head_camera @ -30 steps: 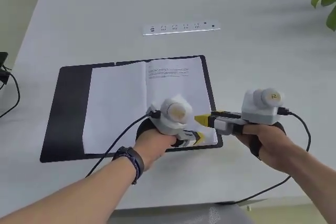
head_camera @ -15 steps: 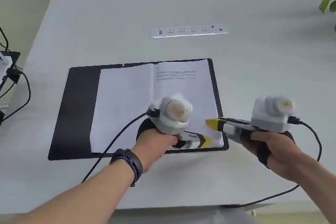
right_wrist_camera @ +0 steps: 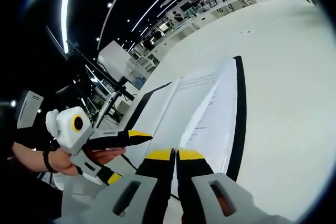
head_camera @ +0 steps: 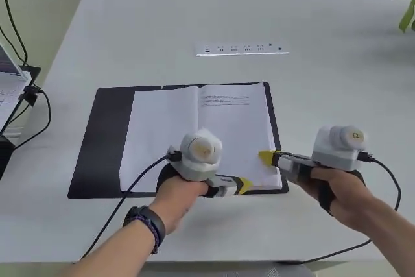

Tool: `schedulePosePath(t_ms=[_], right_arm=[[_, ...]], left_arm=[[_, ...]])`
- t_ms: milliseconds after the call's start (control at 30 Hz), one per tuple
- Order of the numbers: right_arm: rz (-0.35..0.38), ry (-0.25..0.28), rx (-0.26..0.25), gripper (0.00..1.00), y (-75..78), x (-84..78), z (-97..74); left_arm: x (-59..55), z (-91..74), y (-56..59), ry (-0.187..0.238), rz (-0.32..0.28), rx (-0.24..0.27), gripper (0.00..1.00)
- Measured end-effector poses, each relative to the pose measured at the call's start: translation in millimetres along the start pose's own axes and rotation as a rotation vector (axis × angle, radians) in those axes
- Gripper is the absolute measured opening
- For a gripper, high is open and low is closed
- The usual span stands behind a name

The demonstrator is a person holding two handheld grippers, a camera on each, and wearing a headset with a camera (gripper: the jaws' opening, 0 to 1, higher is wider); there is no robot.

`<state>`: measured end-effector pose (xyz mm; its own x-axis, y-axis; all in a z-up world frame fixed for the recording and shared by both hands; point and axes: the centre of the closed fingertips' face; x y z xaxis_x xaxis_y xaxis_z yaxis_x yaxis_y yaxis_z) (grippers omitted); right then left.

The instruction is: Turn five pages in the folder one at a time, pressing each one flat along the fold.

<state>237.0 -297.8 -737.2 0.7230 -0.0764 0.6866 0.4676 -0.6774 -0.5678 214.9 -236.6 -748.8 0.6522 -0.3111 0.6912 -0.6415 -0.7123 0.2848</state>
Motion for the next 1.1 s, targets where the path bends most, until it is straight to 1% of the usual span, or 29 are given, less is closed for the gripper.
schedulePosePath(t_ms=[100,167,367,400,500,533,733,933,1100], right_arm=[[-0.001,0.005,0.003,0.00,-4.4,3.2,2.7],[-0.006,0.011,0.008,0.00,-10.6,7.1,5.2],[-0.024,0.010,0.021,0.00,-23.4,13.4,13.0],[-0.027,0.010,0.024,0.00,-26.5,14.9,14.6],[-0.036,0.011,0.032,0.00,-33.9,18.8,17.8],[-0.038,0.012,0.034,0.00,-35.9,20.0,18.8],[-0.043,0.026,0.046,0.00,-46.0,28.2,26.9],[-0.061,0.026,0.058,0.00,-56.5,31.7,35.9],[-0.070,0.033,0.081,0.00,-73.0,35.1,46.6]], left_arm=[[0.3,-8.8,-7.2,0.013,-0.012,0.016,0.69],[-0.6,-17.0,-16.5,0.025,-0.025,0.033,0.69],[-3.4,-40.2,-35.6,0.055,-0.057,0.071,0.69],[-4.2,-45.1,-40.3,0.060,-0.060,0.081,0.69],[-8.0,-55.6,-51.6,0.061,-0.067,0.111,0.68],[-9.1,-59.3,-53.0,0.059,-0.066,0.116,0.68],[-14.7,-78.0,-71.0,0.081,-0.091,0.145,0.69],[-16.0,-93.0,-80.3,0.099,-0.097,0.166,0.69],[-19.6,-106.7,-87.6,0.116,-0.109,0.185,0.69]])
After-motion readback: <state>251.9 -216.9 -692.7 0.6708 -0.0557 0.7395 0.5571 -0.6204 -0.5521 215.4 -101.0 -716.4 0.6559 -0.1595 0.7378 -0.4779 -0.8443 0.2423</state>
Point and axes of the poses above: the centre of the closed fingertips' face, and the gripper's own axes: z roughly forward along the fingers, y roughly to its right, x roughly out of its top, and after that the axes turned 7 degrees about -z, right-handed
